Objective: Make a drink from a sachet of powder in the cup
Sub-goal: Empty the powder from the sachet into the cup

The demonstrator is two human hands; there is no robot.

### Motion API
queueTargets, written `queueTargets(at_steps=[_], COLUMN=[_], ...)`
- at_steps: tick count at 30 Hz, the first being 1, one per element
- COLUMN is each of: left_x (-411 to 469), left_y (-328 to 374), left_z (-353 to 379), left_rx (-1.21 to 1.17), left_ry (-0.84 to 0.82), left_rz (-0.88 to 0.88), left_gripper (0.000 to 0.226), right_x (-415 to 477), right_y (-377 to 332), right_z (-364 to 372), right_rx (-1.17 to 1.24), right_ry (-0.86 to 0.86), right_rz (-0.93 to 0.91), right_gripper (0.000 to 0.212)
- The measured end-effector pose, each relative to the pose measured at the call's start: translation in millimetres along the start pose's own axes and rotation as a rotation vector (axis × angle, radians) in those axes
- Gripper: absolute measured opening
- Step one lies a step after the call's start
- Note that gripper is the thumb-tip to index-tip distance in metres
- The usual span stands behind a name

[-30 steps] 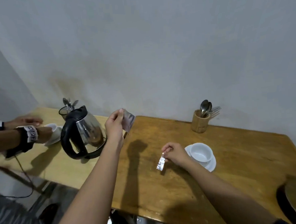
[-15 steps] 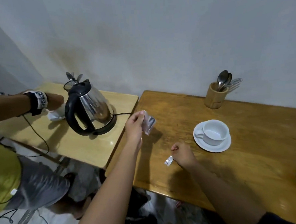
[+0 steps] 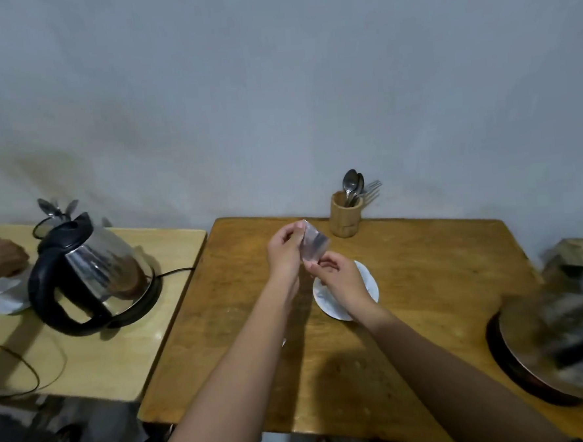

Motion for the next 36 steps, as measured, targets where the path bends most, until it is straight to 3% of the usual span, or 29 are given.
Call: queueTargets(at_steps=[6, 11, 18, 23, 28, 36], left_x=[9.7, 18.4, 38.7, 48.0, 49.5, 39.0], left_y=[-11.4, -27.1, -42.6, -49.8, -53.4, -62.0], left_z=[43.8, 61.2, 72.8, 75.1, 65.7, 43.8], left_rx=[0.183, 0.392, 0.727, 1.083, 1.232, 1.019], left_ry=[-0.176, -0.362, -0.582, -0.652, -0.573, -0.486], left_rz=[0.023, -0.013, -0.059, -0.05, -0.034, -0.098], left_gripper=[0.016, 0.017, 0.052, 0.032, 0.02, 0.012], right_x=[-13.3, -21.0, -19.5, -11.9, 2.9, 12.9], right_y=[15.7, 31.8, 41.4, 36.5, 20.2, 4.7], right_z=[-67.2, -97.3, -123.8, -128.7, -121.6, -104.2], right_rx=[0.119, 0.298, -0.05, -0.488, -0.795, -0.977], right_ry=[0.17, 0.267, 0.165, 0.065, -0.052, -0.116], right_rz=[0.015, 0.027, 0.158, 0.165, 0.156, 0.113], right_gripper=[0.004, 0.005, 0.013, 0.013, 0.012, 0.011])
Point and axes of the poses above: each hand's wrist, its own x-axis towards the middle knuckle, its own z-axis out of the palm, y = z × x, the point moved 2 cm from there along x, towards the middle knuckle, and after that the axes turned 15 degrees about -y, right-handed, at the moved point
